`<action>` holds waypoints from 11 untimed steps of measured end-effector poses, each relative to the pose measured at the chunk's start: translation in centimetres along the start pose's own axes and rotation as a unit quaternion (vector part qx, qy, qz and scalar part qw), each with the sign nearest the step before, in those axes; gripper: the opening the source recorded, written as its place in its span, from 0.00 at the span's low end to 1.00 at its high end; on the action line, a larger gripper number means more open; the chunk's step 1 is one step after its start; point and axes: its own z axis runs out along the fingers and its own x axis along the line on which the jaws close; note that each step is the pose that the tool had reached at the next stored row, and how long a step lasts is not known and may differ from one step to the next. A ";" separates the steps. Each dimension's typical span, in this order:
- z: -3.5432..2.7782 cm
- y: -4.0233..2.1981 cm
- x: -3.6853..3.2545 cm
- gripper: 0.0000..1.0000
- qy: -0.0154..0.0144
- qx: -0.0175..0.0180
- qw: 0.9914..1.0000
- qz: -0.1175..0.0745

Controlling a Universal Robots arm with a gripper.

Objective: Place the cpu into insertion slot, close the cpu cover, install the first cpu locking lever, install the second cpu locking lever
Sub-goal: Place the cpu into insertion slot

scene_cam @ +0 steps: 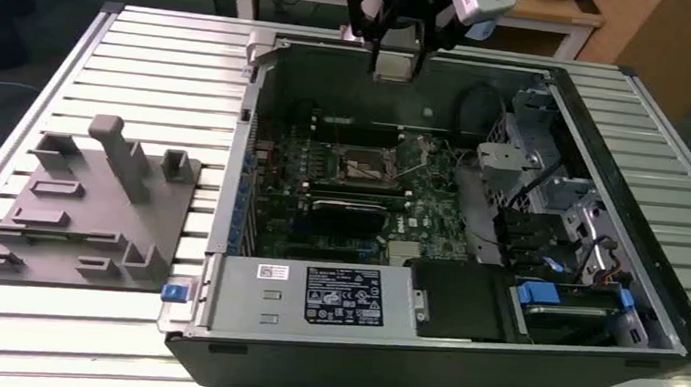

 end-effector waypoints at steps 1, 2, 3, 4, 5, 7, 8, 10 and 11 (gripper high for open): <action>0.00 0.00 0.00 0.54 0.000 0.000 1.000 0.000; 0.00 0.00 0.00 0.54 0.000 0.000 1.000 0.000; 0.00 0.00 0.00 0.54 0.000 0.000 1.000 0.000; 0.00 0.00 0.00 0.54 0.000 0.000 1.000 0.000; 0.00 0.00 0.00 0.54 0.000 0.000 1.000 0.000; 0.00 0.00 0.00 0.54 0.000 0.000 1.000 0.000; 0.00 0.00 0.00 0.54 0.000 0.000 1.000 0.000; 0.00 0.00 0.00 0.54 0.000 0.000 1.000 0.000; 0.00 0.00 0.00 0.54 0.000 0.000 1.000 0.000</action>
